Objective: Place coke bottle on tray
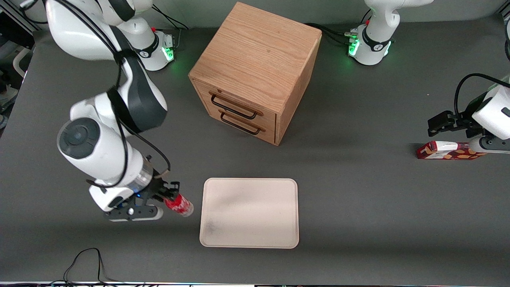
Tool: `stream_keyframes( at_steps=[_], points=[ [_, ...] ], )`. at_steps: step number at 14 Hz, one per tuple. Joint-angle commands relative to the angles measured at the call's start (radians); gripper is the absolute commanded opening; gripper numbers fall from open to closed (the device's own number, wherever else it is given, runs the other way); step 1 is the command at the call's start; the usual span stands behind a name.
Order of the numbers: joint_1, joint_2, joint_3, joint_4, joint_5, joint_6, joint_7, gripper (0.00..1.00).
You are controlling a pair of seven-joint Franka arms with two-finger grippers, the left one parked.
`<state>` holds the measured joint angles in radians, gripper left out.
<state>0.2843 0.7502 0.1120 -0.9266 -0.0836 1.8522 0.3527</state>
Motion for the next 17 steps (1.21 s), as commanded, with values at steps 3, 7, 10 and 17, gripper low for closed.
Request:
stream_keyframes(
  at_steps=[3,7,10,17],
  points=[
    [0.006,0.139,0.024,0.069,-0.038,0.125,-0.043,0.00],
    [0.012,0.204,0.024,0.052,-0.039,0.232,-0.037,0.00],
    [0.016,0.219,0.024,0.014,-0.038,0.300,-0.027,0.00],
    [0.019,0.198,0.024,-0.018,-0.030,0.315,-0.026,1.00]
  ],
)
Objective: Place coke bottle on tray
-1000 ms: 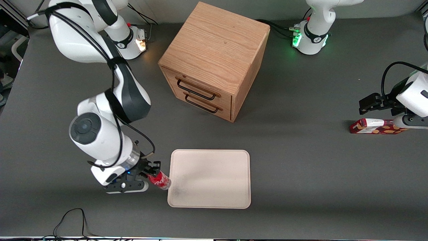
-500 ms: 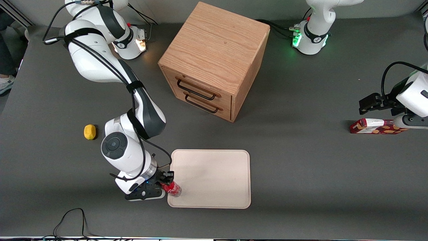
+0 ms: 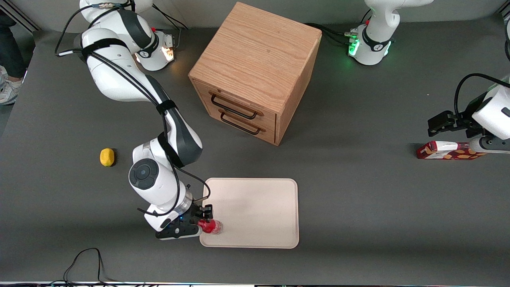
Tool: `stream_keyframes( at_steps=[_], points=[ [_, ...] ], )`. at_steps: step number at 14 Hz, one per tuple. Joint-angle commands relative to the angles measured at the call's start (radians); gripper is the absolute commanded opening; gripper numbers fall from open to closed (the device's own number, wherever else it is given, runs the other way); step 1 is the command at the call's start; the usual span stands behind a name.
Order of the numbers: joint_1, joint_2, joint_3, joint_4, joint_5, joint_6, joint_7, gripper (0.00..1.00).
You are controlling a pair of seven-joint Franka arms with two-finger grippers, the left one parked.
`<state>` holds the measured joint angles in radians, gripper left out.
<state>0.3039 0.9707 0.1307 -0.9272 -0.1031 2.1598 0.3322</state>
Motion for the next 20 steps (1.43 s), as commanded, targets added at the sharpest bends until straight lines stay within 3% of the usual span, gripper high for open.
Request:
stream_keyframes(
  at_steps=[1,5,11,14,18,20],
  points=[
    [0.000,-0.035,0.006,-0.028,-0.009,0.008,-0.005,1.00],
    [-0.003,-0.221,-0.002,-0.190,-0.003,-0.034,-0.005,1.00],
    [-0.008,-0.806,-0.100,-0.848,0.101,-0.043,-0.024,1.00],
    [-0.005,-1.057,-0.169,-1.074,0.108,-0.105,-0.071,1.00],
    [-0.002,-1.329,-0.235,-1.162,0.105,-0.386,-0.134,1.00],
    [-0.003,-1.350,-0.246,-1.112,0.053,-0.492,-0.209,1.00]
  ],
)
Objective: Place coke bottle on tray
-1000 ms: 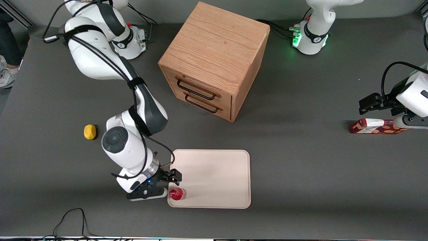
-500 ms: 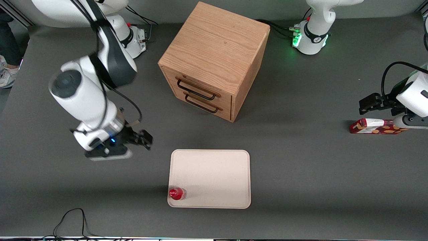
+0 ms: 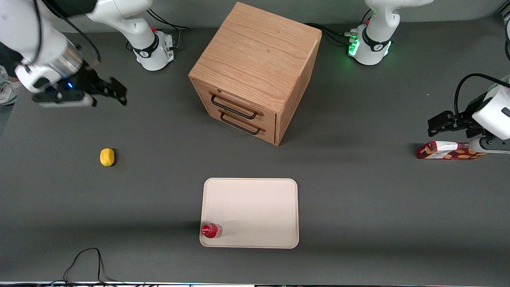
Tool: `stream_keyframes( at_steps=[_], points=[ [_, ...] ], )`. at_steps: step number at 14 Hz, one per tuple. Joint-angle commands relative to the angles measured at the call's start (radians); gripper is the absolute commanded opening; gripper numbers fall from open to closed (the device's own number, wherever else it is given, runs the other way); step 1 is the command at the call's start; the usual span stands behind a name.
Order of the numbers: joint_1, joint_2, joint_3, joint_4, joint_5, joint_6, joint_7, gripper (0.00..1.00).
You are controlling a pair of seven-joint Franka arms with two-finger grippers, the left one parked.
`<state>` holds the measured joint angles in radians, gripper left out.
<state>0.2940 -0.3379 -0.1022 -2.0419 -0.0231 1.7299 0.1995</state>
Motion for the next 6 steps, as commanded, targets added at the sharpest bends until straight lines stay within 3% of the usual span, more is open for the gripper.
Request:
stream_keyframes(
  at_steps=[1,6],
  points=[
    [0.005,-0.012,-0.008,0.056,-0.078,-0.125,-0.086,1.00],
    [0.002,0.069,-0.022,0.158,-0.083,-0.187,-0.084,1.00]
  ],
)
